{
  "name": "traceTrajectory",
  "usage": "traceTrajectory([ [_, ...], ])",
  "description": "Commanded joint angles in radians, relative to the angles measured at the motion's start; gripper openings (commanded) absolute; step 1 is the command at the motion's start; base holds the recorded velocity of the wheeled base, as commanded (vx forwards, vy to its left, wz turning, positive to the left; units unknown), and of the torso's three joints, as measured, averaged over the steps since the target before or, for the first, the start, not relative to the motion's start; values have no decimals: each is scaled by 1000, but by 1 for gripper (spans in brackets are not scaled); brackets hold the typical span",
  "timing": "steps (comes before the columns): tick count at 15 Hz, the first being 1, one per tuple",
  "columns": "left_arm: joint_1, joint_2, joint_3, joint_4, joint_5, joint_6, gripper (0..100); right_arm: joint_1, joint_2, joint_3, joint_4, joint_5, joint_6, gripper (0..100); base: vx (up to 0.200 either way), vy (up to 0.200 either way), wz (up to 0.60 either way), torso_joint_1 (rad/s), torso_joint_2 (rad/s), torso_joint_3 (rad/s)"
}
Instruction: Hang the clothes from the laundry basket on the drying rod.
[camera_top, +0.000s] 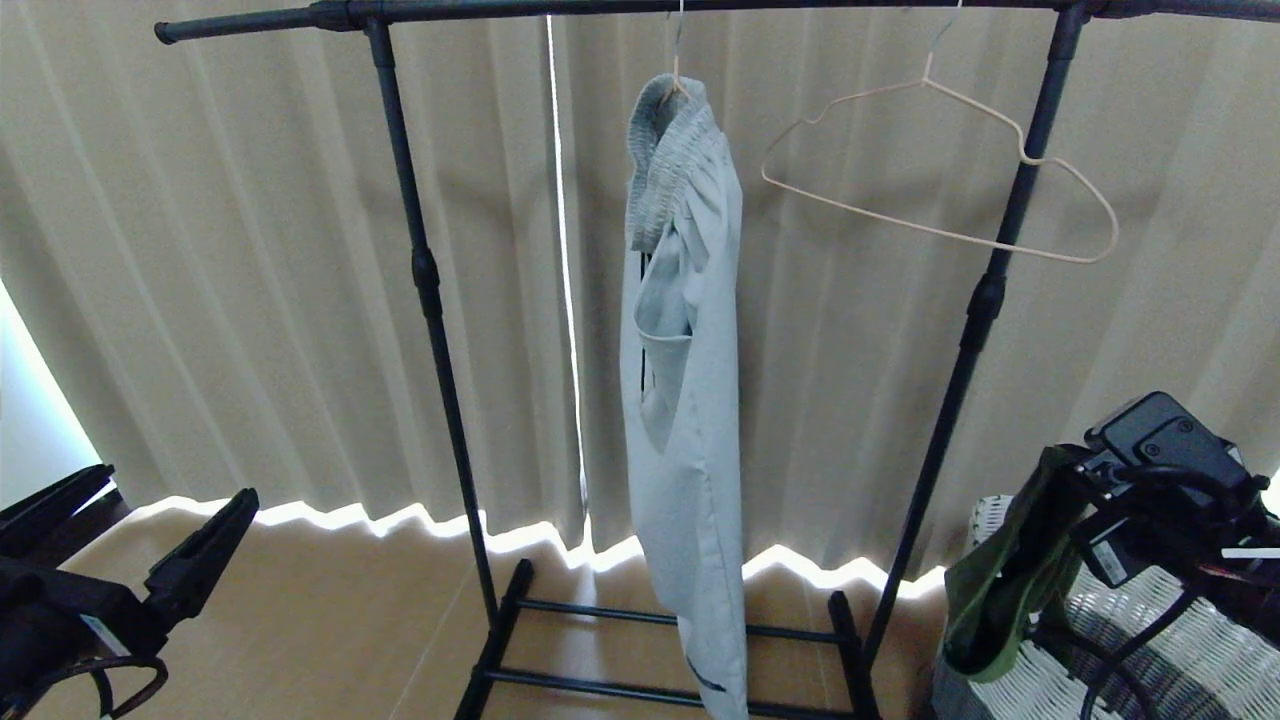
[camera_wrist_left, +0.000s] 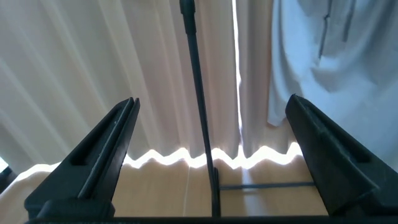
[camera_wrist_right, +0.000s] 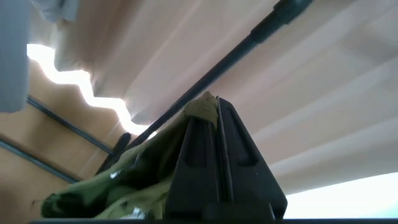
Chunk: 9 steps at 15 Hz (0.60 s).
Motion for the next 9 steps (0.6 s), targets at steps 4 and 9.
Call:
traceTrajectory([
  [4, 0, 0, 2, -1, 0, 1, 100, 2, 3, -11, 0, 0, 0, 0, -200, 0, 0, 0, 0, 0],
  [9, -2, 2, 3, 2, 0, 2, 100, 42, 3, -55, 34, 0, -2, 0, 0, 0, 0, 0, 0, 0],
])
